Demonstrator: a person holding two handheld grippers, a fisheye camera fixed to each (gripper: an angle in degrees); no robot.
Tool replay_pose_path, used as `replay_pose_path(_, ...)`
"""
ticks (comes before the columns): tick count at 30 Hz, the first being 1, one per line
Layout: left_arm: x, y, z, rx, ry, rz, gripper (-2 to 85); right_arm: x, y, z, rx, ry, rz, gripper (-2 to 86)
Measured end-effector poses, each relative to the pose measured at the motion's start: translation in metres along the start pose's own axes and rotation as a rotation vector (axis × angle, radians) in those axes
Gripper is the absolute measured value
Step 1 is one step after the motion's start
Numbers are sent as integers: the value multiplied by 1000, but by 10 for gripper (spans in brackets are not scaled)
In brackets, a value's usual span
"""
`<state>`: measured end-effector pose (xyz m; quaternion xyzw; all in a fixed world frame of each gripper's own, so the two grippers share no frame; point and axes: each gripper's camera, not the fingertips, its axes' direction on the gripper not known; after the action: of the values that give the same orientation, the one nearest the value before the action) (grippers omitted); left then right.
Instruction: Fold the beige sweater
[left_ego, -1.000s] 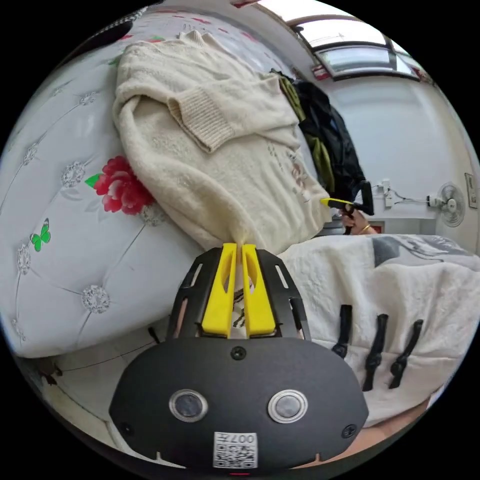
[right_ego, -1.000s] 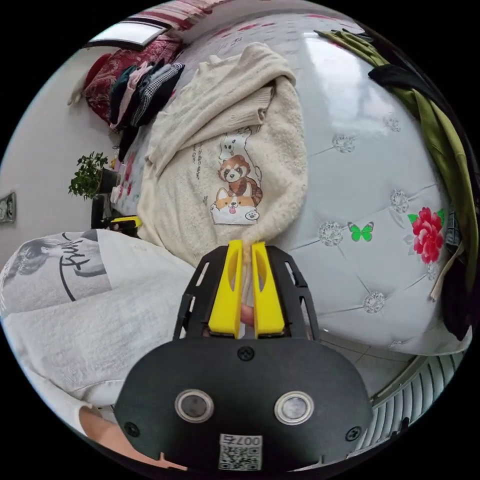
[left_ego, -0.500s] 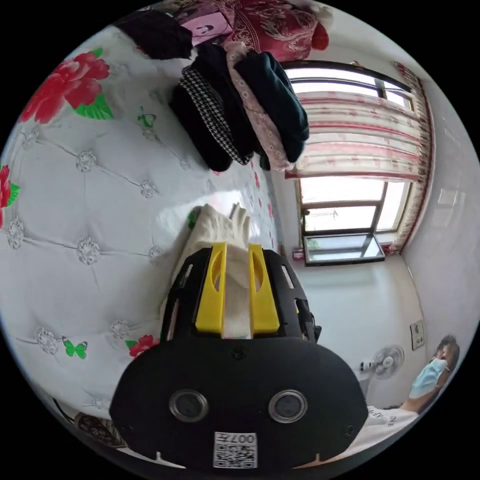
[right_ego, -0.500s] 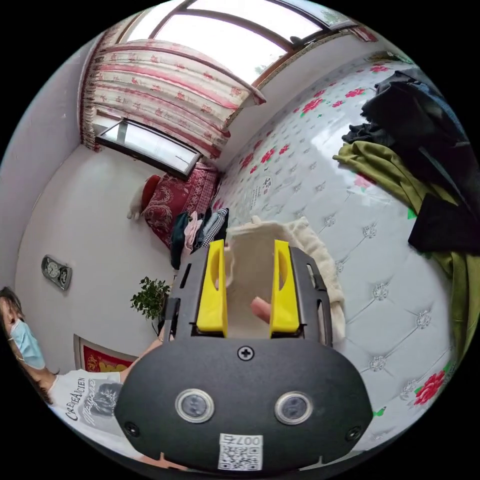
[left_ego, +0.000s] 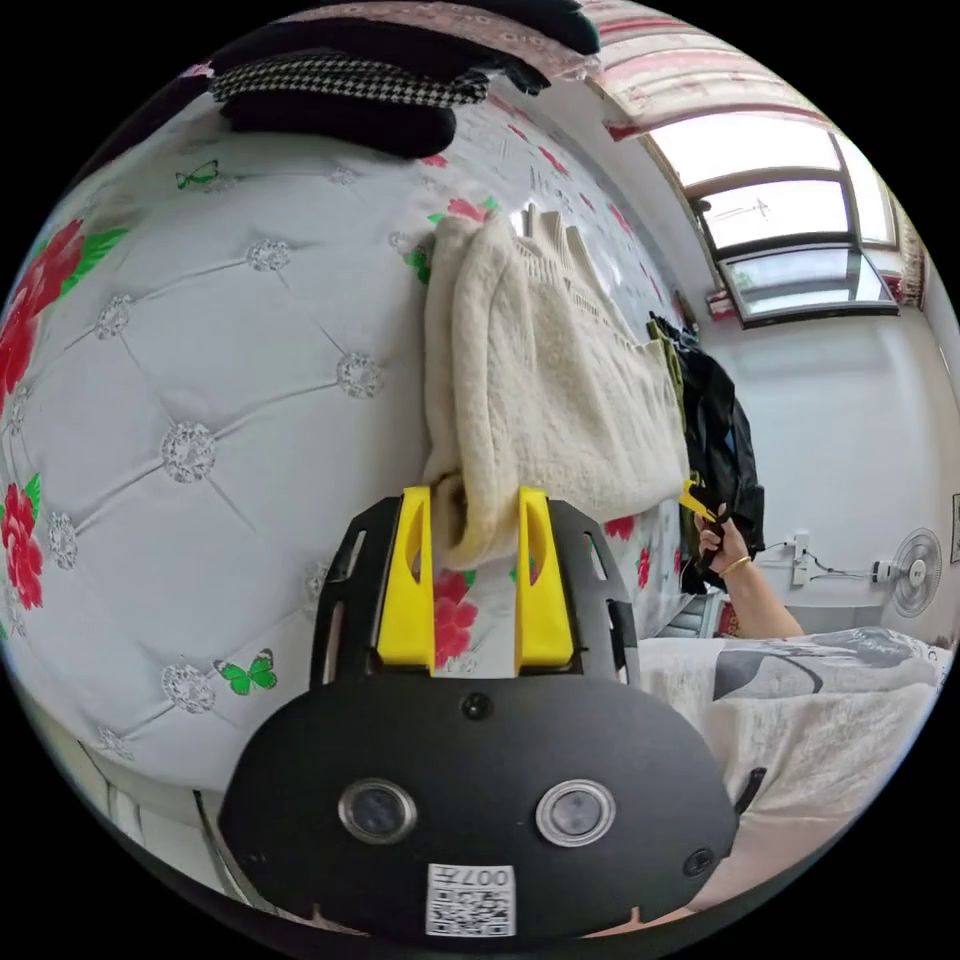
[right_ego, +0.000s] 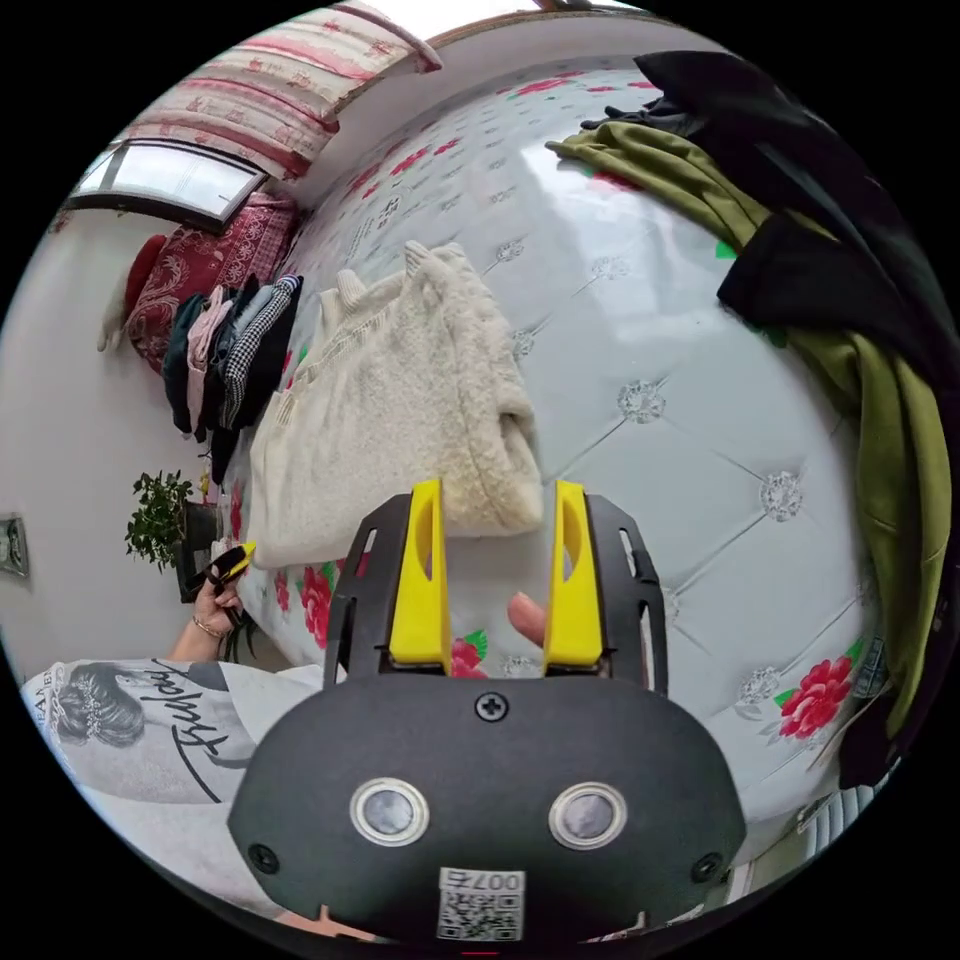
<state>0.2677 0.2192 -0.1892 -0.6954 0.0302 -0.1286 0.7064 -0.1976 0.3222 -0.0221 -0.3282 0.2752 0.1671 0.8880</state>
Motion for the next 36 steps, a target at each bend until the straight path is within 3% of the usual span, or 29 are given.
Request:
replay_pose_path(3,-5,3,13,-53,-36,27,63,21,2,9,-4,-70,85,79)
replay_pose_path(12,-12,50,-47,-43,233,128,38,57,51,-60,46,-312,95,48)
replay_pose_path(15,-19,108,-84,4,539,59,33,71,104,-89,57,-448,176,43)
replay_pose_path(19,-25,147,-126,162,758,-30,29,81,160,-129,176,-776,309,36)
replay_pose_path(21,-31,143,-148,252,826,-77,30,70,155,-145,195,-840,285,34)
replay_pose_path(27,-44,51,-160,423,800,-177,41,4,55,-167,253,-829,91,43)
replay_pose_path(30,-43,-14,-150,506,680,-230,55,-14,-3,-150,352,-797,101,56)
replay_pose_path(33,-36,-53,-135,529,419,-298,73,-10,-38,-125,415,-705,166,72)
replay_pose_path(36,-19,-53,-121,515,318,-211,82,4,-37,-100,378,-544,197,90)
